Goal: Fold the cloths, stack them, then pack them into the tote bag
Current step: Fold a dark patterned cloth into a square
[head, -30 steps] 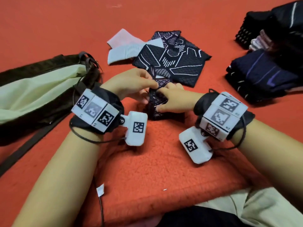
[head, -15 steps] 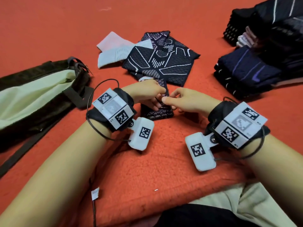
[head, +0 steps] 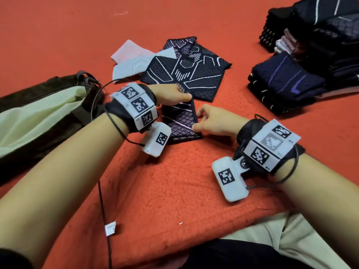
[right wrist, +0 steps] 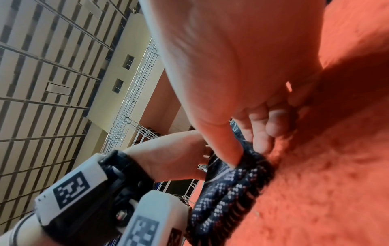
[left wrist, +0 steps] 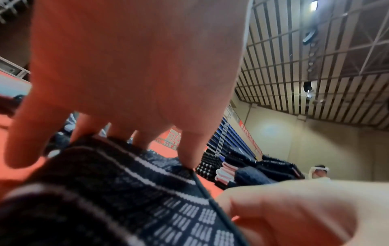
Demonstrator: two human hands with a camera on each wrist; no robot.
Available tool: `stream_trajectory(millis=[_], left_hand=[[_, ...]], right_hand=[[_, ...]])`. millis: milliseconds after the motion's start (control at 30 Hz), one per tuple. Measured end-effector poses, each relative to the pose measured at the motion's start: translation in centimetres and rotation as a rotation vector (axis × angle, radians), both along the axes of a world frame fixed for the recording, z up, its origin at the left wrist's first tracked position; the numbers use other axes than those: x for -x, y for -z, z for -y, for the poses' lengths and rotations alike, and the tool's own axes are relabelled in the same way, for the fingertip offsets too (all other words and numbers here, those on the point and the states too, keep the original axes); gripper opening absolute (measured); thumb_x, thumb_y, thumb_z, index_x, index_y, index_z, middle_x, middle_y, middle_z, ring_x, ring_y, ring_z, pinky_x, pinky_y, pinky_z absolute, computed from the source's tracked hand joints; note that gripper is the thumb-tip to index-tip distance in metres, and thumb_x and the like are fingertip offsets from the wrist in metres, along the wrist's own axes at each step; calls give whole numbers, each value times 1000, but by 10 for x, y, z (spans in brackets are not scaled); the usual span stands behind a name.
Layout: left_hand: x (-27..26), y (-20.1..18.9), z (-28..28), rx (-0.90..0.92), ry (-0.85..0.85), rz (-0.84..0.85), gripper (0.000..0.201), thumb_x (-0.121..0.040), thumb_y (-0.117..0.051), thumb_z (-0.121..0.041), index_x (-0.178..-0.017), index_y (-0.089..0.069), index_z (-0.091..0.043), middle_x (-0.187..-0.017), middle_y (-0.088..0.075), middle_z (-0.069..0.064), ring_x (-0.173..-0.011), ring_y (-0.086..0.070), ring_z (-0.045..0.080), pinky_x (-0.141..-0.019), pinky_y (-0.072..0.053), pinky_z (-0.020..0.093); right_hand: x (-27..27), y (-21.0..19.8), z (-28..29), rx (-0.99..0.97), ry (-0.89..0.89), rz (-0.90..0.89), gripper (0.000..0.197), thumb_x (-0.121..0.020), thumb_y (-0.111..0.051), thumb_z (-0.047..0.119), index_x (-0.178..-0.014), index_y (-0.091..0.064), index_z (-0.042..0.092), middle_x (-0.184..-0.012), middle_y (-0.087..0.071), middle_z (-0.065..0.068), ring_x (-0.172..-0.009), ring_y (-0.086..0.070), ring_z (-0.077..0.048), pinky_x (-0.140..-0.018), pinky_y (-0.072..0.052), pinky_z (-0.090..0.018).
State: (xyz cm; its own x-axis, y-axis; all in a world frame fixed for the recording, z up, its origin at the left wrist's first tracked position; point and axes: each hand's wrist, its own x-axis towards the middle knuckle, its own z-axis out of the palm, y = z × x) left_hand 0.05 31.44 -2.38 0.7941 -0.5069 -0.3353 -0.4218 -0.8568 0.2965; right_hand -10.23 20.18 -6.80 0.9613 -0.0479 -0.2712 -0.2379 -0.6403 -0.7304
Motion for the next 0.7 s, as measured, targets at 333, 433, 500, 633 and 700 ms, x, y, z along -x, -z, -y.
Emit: stream_trajectory(millis=[333,433,500,633,700], left_hand=[[-2,-21,-1,-85,15,118,39,-95,-45,-44,-82,-56,-9,-95,-57,10,-90,-54,25,-74,-33,24],[-2,-26,-4,114,-6,28,27,-95,-49,-36,-84,-57,-14,-90,-56,6,-82,-50,18,-74,-36,25],[-1,-31,-5,279,-40,-18,23,-95,-50,-32,-76,-54,-19,-81,-55,2,-72,-49,14,-68,-38,24],[3,-47,3,616,-165,-123,28,-96,-51,-26,-68,-49,-20,-55,-50,-10,-46,-46,2,-44,-36,13],[7,-52,14,751,-176,-165,24,-95,-54,-26,-71,-54,-20,-60,-55,-10,-53,-52,3,-54,-45,16]], right_hand=[[4,1,2,29,-53,29,20,-85,-64,21,-101,-53,17,-74,-52,6,-78,-51,-15,-69,-40,-25],[7,0,2,-171,-7,21,10,-85,-64,12,-93,-58,12,-71,-55,-3,-63,-51,-17,-65,-45,-28],[13,-3,4,-298,107,101,8,-84,-62,7,-91,-61,11,-70,-55,-4,-54,-48,-11,-53,-43,-21],[24,-18,19,-411,298,345,9,-86,-58,7,-88,-66,12,-75,-58,-4,-56,-48,-7,-52,-42,-20],[28,-27,31,-399,316,428,11,-86,-58,7,-89,-68,5,-79,-59,-7,-64,-50,-11,-61,-46,-29]])
